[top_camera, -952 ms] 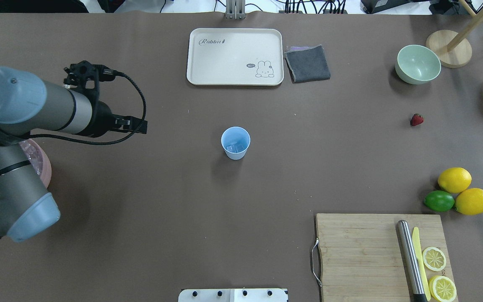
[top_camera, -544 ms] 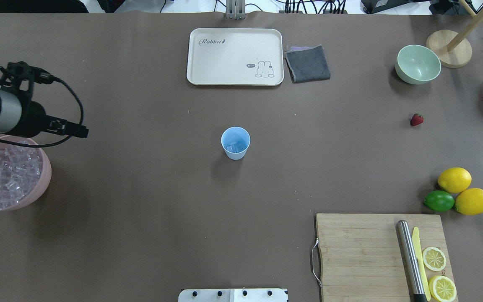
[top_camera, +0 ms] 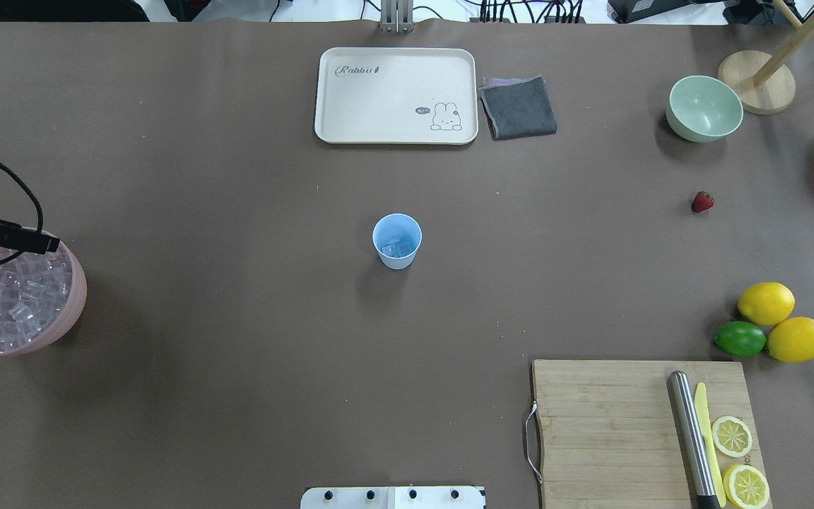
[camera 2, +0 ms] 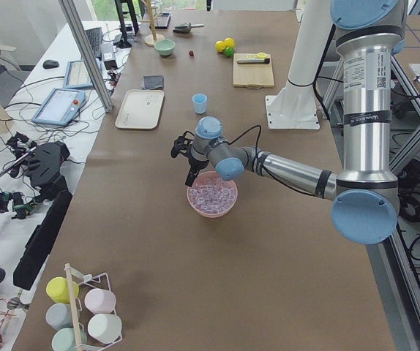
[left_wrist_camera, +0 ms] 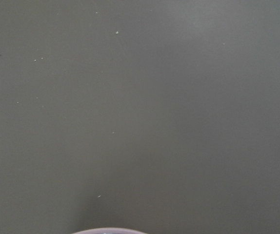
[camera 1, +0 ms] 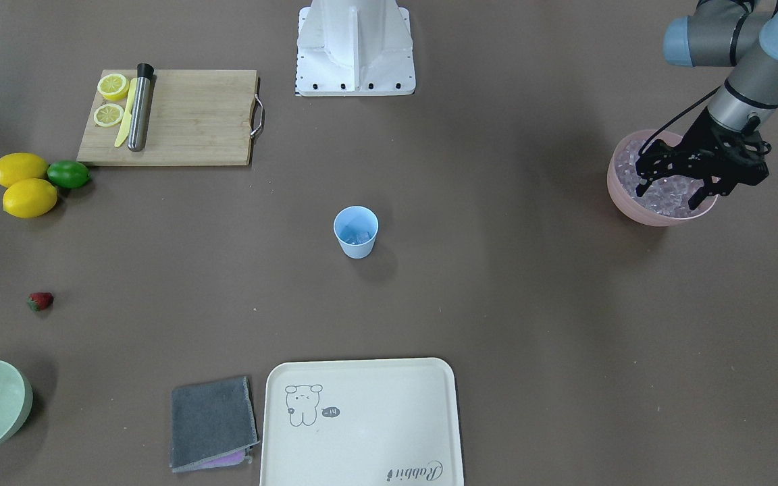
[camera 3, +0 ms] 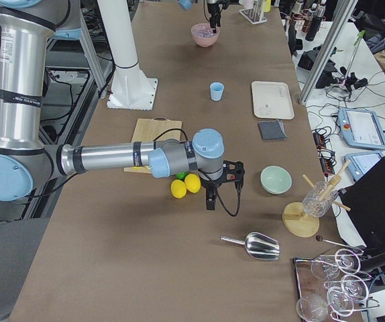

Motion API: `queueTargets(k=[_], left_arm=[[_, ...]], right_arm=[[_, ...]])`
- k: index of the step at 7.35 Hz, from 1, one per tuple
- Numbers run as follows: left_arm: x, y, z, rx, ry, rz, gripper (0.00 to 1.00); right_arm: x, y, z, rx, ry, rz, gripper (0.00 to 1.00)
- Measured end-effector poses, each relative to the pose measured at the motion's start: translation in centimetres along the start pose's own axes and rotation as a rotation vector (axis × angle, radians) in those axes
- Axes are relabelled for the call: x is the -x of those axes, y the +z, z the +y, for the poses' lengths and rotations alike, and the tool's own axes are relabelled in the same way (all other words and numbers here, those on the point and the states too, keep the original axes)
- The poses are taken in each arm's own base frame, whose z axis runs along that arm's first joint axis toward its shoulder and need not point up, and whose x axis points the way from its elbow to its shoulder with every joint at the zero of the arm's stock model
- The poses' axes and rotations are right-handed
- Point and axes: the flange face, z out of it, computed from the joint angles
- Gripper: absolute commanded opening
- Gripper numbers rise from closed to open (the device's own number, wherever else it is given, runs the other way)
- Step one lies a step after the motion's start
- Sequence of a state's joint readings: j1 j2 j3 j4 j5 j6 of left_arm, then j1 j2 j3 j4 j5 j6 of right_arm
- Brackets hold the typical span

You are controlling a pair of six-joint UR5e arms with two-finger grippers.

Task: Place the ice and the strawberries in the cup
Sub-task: 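Lower the left gripper into the bowl and grasp another ice cube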

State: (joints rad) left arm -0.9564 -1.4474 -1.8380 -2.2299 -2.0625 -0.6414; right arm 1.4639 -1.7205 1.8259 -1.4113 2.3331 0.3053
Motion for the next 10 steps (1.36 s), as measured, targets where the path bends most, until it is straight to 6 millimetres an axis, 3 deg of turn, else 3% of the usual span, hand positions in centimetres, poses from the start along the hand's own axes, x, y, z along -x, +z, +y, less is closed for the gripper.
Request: queueTargets(k=[2,4,10], left_arm=[[2.4,0.0,3.3,0.002,-0.001,0.003,0.91],[2.8,-0.2,4.6,-0.002,0.004,0.015,0.74],[0.4,1.4,6.1,0.033,0.055,0.059,0.74]], right_arm=[[0.0,0.0,0.0,0.001,0.000,0.000,1.00],[0.0,0.0,0.0,0.001,0.000,0.000,1.00],[0.0,0.0,0.0,0.001,0.000,0.000,1.00]])
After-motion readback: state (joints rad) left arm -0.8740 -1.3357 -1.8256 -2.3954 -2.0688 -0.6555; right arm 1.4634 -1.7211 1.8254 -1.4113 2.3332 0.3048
